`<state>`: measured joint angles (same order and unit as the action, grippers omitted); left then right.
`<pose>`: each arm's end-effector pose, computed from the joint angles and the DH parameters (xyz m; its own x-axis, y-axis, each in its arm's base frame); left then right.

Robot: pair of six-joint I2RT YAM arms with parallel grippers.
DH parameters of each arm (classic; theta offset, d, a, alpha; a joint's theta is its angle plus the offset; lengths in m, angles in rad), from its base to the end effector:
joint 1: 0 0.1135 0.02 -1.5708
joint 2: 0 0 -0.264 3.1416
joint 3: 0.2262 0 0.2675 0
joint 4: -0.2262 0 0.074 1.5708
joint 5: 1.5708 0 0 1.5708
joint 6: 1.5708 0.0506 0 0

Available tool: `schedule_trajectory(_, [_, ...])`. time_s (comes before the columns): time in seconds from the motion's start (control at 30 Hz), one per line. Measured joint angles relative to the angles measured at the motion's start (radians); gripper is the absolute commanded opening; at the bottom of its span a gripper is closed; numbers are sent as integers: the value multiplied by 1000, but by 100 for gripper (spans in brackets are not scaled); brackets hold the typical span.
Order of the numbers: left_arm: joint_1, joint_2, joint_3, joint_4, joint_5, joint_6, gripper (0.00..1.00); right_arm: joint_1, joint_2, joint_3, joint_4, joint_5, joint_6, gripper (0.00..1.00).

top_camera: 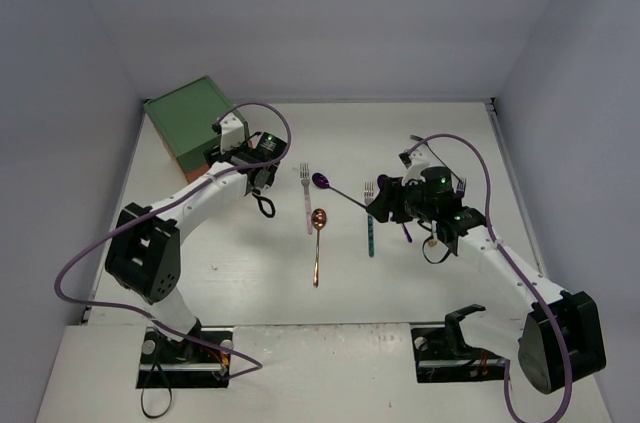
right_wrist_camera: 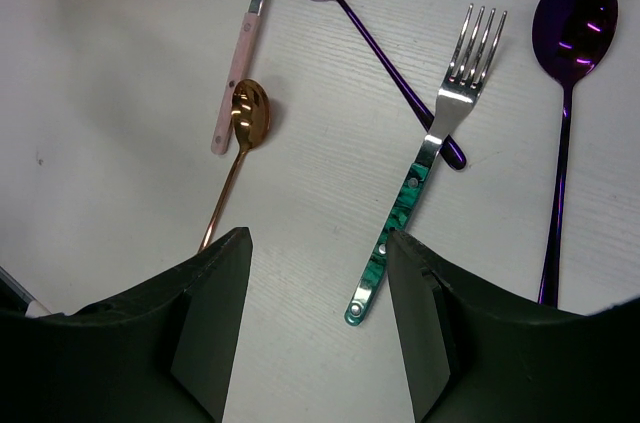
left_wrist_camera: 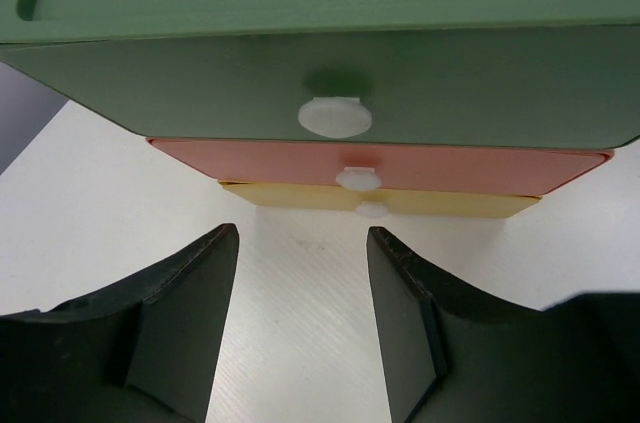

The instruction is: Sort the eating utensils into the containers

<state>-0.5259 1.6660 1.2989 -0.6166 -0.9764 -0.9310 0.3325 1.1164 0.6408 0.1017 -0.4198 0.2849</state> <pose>0.3381 -0.1478 0.2535 -0.3370 -0.3238 -0.8841 -0.6468 0.7620 -0.0326 0.2534 0.1093 0.2408 -0.5159 0.0934 -0.8515 -0.5332 0.7430 0.4045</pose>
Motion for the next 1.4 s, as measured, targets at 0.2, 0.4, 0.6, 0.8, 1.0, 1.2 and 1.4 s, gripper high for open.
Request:
schedule_trajectory(0.2, [1, 30, -3, 67, 4, 15, 50, 0, 0, 0, 5, 0, 2, 54])
schedule_trajectory(0.4, [4, 74, -3, 96, 8, 15, 50, 0, 0, 0, 7, 0, 2, 54])
schedule_trajectory(0.6, [30, 89, -6, 126, 28, 16, 47, 0, 0, -1, 7, 0, 2, 54])
schedule_trajectory(0.8, [60, 89, -19, 164, 42, 28, 46, 0, 0, -10, 8, 0, 2, 54])
schedule_trajectory(1.0, [75, 89, -24, 208, 65, 36, 44, 0, 0, -12, 8, 0, 2, 54])
schedule_trajectory(1.2, [76, 90, -46, 247, 73, 47, 42, 0, 0, -12, 10, -1, 2, 54])
schedule_trajectory(1.4, [77, 94, -52, 264, 74, 57, 41, 0, 0, -12, 15, -1, 2, 54])
